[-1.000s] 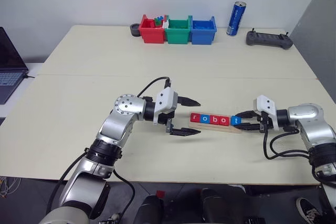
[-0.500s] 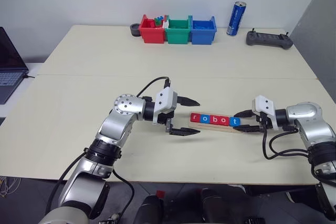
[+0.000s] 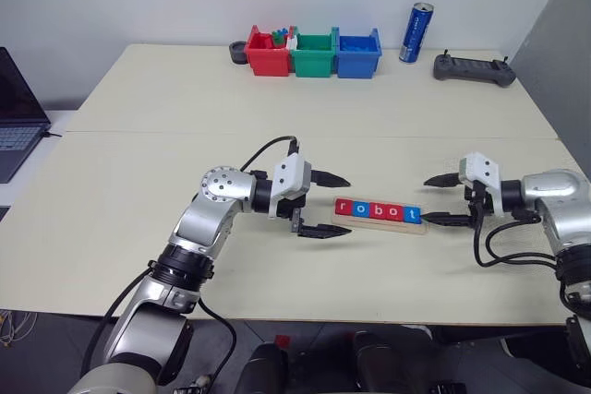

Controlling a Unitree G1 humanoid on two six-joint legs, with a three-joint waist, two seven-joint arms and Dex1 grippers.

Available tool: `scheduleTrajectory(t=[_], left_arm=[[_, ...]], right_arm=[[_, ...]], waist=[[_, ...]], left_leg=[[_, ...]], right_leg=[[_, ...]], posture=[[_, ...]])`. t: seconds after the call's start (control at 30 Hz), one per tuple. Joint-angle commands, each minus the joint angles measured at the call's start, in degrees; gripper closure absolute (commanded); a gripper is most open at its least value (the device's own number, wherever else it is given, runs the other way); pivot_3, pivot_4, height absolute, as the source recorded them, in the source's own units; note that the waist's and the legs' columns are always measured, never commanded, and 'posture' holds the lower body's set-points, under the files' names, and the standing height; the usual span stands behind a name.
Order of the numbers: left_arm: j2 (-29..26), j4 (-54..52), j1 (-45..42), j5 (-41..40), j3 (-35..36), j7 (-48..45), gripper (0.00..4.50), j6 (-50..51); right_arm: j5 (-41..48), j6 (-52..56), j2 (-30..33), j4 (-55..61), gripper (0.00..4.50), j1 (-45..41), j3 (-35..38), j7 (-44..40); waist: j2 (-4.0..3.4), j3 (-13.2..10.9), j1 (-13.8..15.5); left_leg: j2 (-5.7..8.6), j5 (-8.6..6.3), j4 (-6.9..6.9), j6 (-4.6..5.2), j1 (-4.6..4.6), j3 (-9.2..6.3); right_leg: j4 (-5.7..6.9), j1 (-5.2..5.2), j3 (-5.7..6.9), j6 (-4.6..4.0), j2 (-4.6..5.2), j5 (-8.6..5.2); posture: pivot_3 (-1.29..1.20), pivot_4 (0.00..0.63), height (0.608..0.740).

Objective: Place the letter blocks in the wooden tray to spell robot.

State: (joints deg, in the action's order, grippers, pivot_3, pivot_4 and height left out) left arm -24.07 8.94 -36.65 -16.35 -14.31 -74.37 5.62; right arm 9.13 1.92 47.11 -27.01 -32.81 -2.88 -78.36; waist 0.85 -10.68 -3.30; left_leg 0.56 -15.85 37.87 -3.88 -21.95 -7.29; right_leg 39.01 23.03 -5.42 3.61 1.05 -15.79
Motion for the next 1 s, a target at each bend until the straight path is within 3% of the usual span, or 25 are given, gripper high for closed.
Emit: scheduleTrajectory(t=[0.03,0.3,1.0], left_arm=[[0.3,-0.6,-1.3,0.0,0.5,0.0,0.00,-1.1],[0.7,-0.2,-1.7,0.2,0.5,0.0,0.00,-1.5],[0.3,-1.3,-1.2,0.2,1.0,0.6,0.00,-1.2]], right_arm=[[0.6,-1.8,1.0,1.7,1.67,1.9,1.5,0.2],[-1.0,-5.2,0.3,0.4,4.49,3.7,0.6,1.7],[-2.7,-5.6,-2.3,0.5,4.49,3.3,-2.0,2.6]], waist=[[0.00,0.0,0.0],[0.00,0.0,-0.1],[0.00,0.0,-0.1]], left_leg=[[0.00,0.00,0.00,0.00,0.00,0.01],[0.00,0.00,0.01,0.00,0.01,0.04],[0.00,0.00,0.01,0.00,0.02,0.04]], right_leg=[[0.00,0.00,-0.01,0.00,0.00,0.00],[0.02,0.01,-0.03,0.00,0.00,0.00],[0.02,0.01,-0.03,0.00,-0.01,0.00]], posture=[[0.00,0.150,0.740],[0.00,0.150,0.740],[0.00,0.150,0.740]])
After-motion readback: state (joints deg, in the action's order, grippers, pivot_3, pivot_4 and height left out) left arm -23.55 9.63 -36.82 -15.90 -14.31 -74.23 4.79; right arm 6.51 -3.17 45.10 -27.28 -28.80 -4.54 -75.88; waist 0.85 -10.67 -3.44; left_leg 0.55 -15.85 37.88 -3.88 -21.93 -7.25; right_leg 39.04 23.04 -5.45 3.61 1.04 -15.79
